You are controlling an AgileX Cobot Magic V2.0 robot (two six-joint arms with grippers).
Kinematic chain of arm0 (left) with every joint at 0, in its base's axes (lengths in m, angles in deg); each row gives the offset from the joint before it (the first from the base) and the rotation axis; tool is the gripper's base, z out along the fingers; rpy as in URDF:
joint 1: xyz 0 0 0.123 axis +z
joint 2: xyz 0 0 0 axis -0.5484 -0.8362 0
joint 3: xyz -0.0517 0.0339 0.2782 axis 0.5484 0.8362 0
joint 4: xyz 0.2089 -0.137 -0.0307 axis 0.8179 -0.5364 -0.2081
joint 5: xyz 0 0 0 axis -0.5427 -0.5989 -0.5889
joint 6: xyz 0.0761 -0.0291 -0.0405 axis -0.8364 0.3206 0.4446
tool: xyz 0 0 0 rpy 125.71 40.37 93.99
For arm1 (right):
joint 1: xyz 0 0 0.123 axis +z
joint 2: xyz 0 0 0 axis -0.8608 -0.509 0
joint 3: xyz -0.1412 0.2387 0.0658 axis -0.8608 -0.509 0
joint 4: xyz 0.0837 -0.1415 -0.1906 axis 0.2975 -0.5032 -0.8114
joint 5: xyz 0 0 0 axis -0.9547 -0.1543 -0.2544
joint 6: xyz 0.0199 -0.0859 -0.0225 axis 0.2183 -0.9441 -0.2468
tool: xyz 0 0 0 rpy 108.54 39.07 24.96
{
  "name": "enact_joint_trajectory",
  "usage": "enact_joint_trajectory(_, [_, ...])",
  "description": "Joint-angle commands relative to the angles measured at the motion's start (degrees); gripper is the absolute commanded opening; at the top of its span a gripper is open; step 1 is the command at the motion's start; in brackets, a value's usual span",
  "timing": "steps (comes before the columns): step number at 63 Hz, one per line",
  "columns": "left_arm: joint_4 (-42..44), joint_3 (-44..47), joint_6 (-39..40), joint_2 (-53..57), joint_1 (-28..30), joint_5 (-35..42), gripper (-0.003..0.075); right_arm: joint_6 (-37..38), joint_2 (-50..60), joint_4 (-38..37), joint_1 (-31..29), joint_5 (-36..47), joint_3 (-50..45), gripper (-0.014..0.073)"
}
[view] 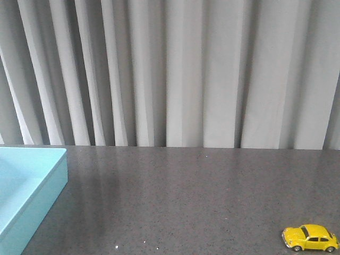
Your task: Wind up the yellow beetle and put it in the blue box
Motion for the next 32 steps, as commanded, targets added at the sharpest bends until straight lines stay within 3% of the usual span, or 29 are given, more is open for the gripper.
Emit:
enact_joint_trajectory(1, [-0.11, -0.45, 0.52, 0.85, 0.02, 4.14, -0.0005, 0.06, 0.5, -0.39, -0.34, 4.4, -0.25, -0.0004])
enact_joint_trajectory(32, [-0.11, -0.45, 0.52, 0.85, 0.02, 4.52, -0.0005, 0.06, 0.5, -0.39, -0.34, 4.4, -0.25, -0.0004])
